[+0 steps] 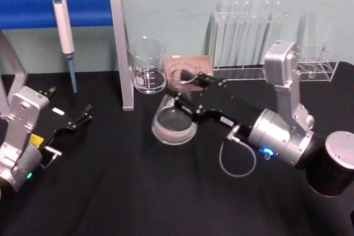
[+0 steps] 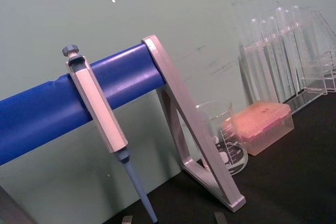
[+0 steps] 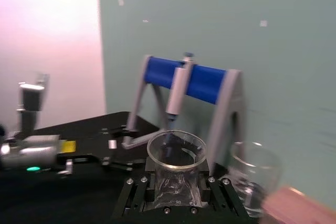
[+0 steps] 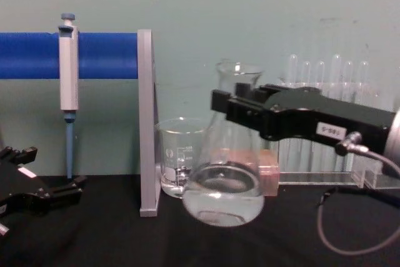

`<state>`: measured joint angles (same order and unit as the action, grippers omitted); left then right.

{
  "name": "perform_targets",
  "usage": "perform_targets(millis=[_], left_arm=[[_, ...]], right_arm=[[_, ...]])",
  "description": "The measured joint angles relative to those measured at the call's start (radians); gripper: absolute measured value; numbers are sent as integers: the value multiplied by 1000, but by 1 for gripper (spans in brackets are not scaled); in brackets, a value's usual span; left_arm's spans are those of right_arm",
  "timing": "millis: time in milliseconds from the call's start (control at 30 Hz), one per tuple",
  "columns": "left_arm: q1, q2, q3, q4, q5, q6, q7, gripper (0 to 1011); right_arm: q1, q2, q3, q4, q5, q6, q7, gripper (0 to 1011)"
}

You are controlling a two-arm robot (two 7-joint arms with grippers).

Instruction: Grasp the erlenmeyer flask with one hand, shake it three times, then place it back.

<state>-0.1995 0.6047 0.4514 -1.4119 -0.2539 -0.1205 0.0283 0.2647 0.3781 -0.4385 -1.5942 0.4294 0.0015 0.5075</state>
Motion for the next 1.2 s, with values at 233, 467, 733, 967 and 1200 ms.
perform_targets(millis=[233, 467, 733, 967, 1200], left_arm=[[0, 0, 0, 0, 0, 0, 0, 1001], [0, 0, 0, 0, 0, 0, 0, 1001], [0, 0, 0, 0, 0, 0, 0, 1001], [0, 0, 0, 0, 0, 0, 0, 1001], [0, 0, 0, 0, 0, 0, 0, 1001]], right_arm=[[16, 7, -31, 4, 12, -5, 21, 456], [-6, 12, -17, -9, 7, -26, -32, 456], [-76, 9, 57, -57, -34, -35, -161, 456], [-134, 7, 140, -93, -55, -17, -257, 456], [-185, 4, 217, -120, -79, 2, -330, 456]])
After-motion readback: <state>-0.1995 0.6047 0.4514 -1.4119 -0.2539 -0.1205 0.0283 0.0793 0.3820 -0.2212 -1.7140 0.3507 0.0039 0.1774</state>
